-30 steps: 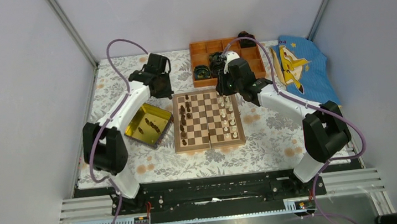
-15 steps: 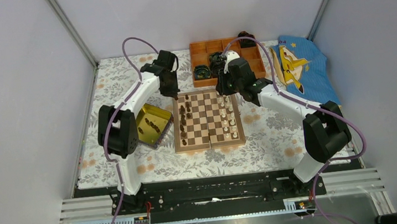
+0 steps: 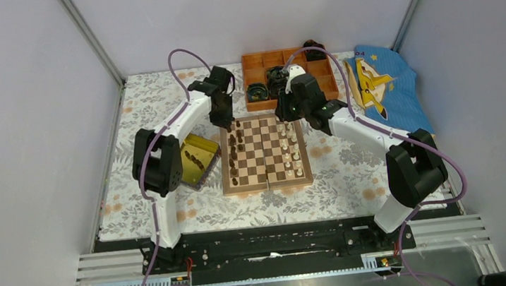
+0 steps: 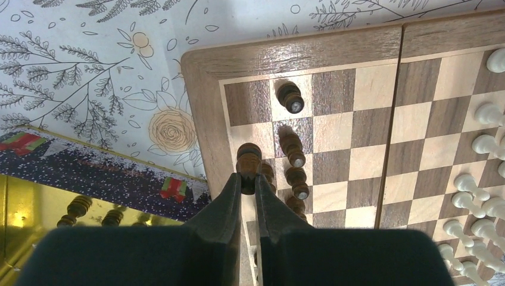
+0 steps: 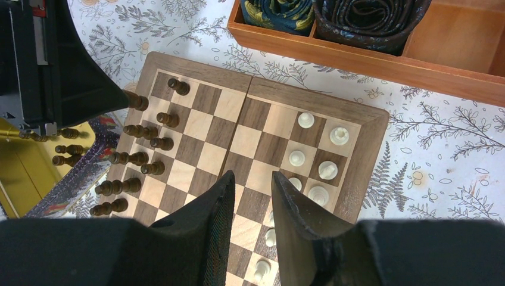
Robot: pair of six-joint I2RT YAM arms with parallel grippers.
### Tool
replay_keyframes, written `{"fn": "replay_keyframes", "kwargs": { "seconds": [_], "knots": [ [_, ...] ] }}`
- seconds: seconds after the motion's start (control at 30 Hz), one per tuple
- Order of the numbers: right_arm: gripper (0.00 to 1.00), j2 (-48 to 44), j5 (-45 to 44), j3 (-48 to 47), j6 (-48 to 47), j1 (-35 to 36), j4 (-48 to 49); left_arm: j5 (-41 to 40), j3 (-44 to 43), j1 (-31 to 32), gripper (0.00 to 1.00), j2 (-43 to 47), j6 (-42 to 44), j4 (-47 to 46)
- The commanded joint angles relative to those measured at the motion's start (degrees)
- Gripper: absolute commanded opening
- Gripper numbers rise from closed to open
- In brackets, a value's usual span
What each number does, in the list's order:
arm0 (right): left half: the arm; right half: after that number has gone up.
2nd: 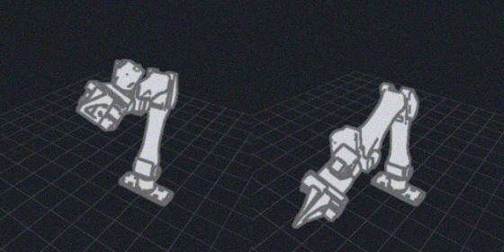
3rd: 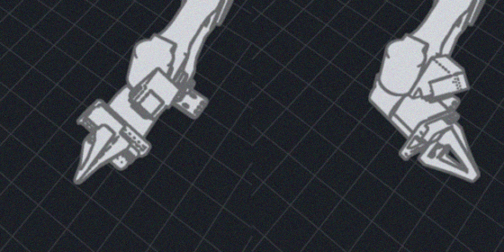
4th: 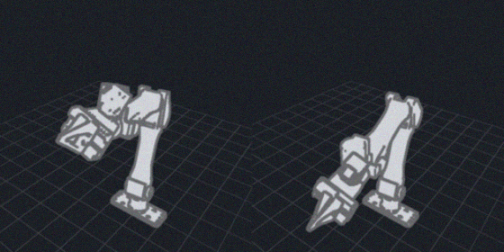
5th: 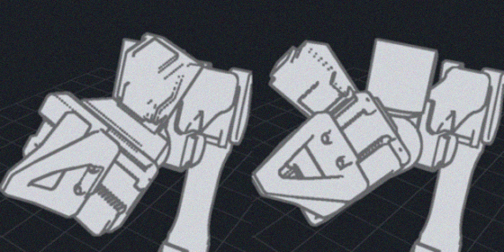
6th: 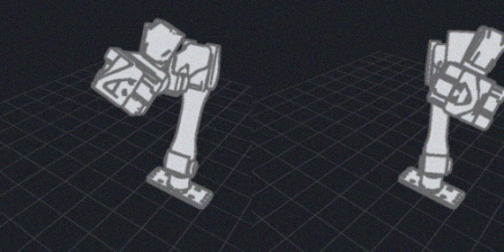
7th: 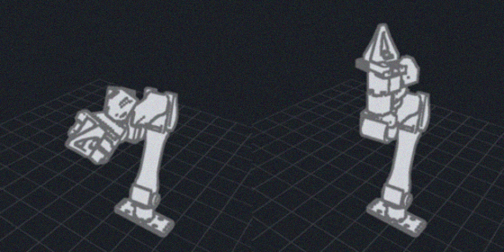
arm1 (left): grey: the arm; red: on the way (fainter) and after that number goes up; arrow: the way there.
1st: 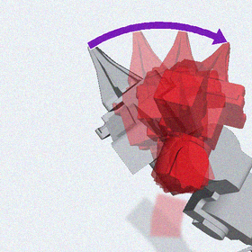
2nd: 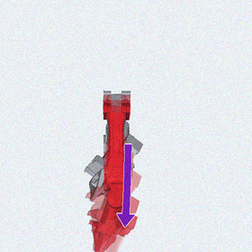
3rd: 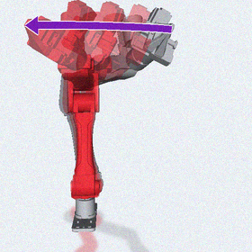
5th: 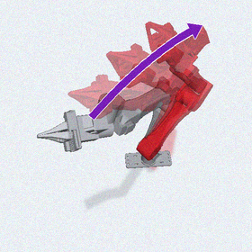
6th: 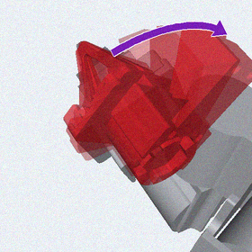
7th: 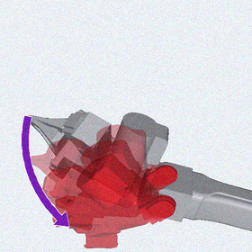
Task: Set up the chess pieces on the board
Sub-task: Place the chess piece on the chessboard.
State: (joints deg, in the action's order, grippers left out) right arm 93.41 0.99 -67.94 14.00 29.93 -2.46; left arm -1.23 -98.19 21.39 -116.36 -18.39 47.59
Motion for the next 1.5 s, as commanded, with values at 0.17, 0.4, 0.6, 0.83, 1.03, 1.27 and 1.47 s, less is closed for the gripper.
{"fn": "replay_keyframes", "kwargs": {
  "seconds": [0.17,0.4,0.6,0.83,1.03,1.27,1.47],
  "knots": [
    [0.36,-0.5,-0.5,-0.6,0.2,-0.7,1.9,0.9,-2.0,1.3,0.00,-1.1,1.8,1.6],
    [0.36,-0.7,-0.4,-0.4,0.2,-0.7,1.9,0.9,-2.1,2.0,0.00,-1.8,2.0,1.6],
    [0.36,-0.9,-0.3,-0.4,0.2,-0.8,1.8,0.1,-2.4,2.3,0.00,-2.5,2.0,1.6],
    [0.36,-0.8,-0.1,-0.3,0.2,-0.8,1.9,-1.4,-2.7,2.3,0.00,-3.1,1.9,1.6],
    [0.36,-0.6,0.1,-0.3,0.2,-0.8,1.9,-2.9,-2.7,2.3,0.00,-3.1,1.9,1.6],
    [0.36,-0.5,0.2,-0.3,0.2,-0.8,1.9,-3.5,-2.9,2.3,0.00,-3.3,1.9,1.6],
    [0.36,-0.4,0.2,-0.3,0.2,-0.8,1.9,-3.6,-2.7,2.3,0.04,-3.7,1.8,1.5]
  ]
}}
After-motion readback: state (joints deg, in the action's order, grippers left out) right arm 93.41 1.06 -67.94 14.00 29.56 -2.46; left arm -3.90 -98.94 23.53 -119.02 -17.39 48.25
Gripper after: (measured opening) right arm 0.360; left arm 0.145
